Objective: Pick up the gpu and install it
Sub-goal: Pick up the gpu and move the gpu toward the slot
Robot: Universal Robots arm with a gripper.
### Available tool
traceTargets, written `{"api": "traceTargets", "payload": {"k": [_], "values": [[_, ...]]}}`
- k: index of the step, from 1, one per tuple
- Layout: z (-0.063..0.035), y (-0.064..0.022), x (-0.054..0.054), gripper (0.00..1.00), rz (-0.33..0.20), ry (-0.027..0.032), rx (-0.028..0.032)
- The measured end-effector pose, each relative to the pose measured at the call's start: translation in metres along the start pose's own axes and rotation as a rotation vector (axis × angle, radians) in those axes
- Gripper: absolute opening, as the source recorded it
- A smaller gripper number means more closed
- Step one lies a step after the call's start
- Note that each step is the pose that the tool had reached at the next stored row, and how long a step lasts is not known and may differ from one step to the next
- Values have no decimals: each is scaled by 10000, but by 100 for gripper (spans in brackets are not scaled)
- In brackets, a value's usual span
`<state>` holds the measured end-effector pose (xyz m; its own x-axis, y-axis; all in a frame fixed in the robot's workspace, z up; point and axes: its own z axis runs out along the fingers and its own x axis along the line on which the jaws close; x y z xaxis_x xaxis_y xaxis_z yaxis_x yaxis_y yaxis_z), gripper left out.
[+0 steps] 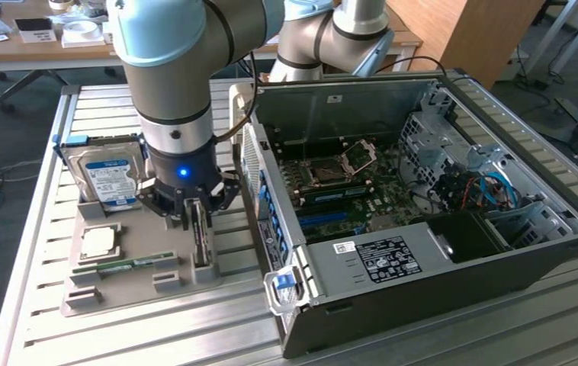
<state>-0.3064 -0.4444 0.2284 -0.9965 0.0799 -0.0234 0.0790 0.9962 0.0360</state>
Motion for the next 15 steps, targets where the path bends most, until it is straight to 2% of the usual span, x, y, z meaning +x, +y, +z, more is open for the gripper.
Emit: {"api": "traceTargets", "payload": {"k": [15], "values": [[11,6,3,41,0,1,0]]}}
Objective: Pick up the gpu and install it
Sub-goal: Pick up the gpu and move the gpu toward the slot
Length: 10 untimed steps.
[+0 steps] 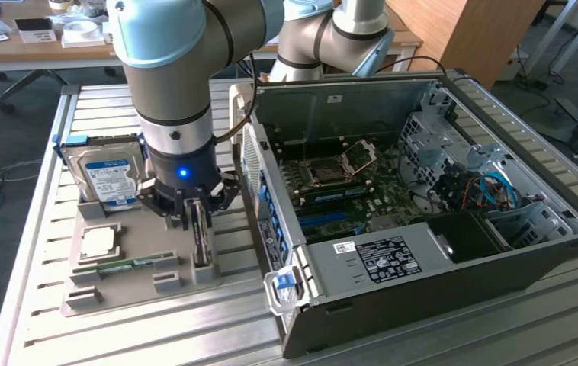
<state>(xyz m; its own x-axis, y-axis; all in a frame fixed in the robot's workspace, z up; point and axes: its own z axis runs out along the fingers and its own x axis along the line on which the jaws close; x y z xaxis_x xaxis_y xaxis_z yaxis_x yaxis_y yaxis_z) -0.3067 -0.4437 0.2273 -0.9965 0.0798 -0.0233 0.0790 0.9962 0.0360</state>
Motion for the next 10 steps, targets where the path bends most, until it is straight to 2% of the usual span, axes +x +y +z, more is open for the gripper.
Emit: {"api": "traceTargets", "payload": {"k": [6,7,8,9,10], "values": [[0,0,0,40,0,0,0],[0,0,0,34,0,0,0],[0,0,0,34,-1,1,0],[0,0,0,28,0,1,1],[0,0,0,27,0,0,1]]}}
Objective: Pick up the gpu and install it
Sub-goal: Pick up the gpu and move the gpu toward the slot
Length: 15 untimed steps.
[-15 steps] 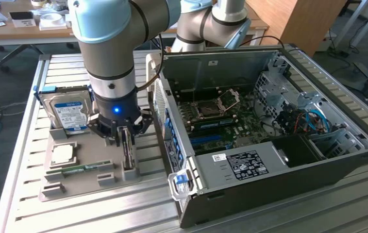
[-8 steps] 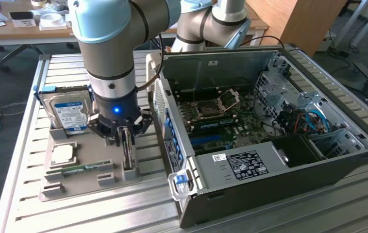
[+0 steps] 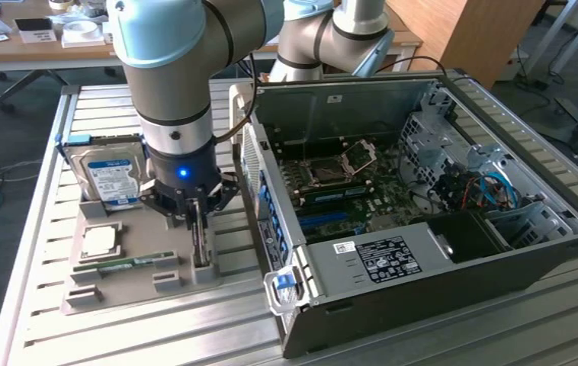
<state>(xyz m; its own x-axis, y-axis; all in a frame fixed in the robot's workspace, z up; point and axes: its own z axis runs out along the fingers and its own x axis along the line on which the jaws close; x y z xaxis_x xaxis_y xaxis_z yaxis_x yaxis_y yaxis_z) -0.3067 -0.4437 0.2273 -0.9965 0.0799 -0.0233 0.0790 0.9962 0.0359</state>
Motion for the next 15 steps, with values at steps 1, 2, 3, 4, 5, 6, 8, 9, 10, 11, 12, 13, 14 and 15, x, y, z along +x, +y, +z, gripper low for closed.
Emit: {"api": "traceTargets", "payload": {"k": [1,2,3,4,5,6,8,9,10,11,12,13,14,15], "values": [[0,0,0,27,0,0,0],[0,0,0,27,0,0,0],[0,0,0,27,0,0,0],[0,0,0,27,0,0,0],[0,0,0,27,0,0,0],[0,0,0,27,0,0,0],[0,0,0,27,0,0,0],[0,0,0,27,0,0,0],[0,0,0,27,-4,0,0],[0,0,0,27,-43,1,-1],[0,0,0,27,-107,4,-2],[0,0,0,27,-159,5,-4],[1,0,0,27,-169,6,-4],[1,0,0,27,-169,5,-5]]}}
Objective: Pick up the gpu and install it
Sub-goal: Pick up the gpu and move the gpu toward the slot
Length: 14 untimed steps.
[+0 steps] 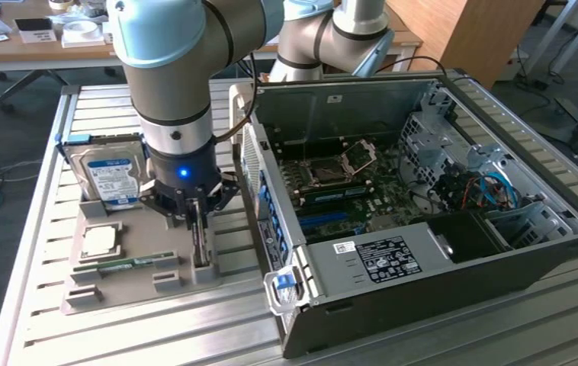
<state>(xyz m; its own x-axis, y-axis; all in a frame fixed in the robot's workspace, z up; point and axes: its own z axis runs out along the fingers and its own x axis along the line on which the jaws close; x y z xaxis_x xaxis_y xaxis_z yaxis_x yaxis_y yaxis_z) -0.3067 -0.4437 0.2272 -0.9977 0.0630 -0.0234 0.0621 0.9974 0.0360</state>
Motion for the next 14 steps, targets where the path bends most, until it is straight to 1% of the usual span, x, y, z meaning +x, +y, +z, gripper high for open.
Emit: {"api": "traceTargets", "payload": {"k": [3,6,11,12,14], "values": [[0,0,0,27,-2,1,0],[0,0,0,27,-138,5,-2],[-1,0,0,27,-143,5,-3],[-7,1,-1,27,-143,2,-7],[-56,2,-2,27,-143,6,-2]]}}
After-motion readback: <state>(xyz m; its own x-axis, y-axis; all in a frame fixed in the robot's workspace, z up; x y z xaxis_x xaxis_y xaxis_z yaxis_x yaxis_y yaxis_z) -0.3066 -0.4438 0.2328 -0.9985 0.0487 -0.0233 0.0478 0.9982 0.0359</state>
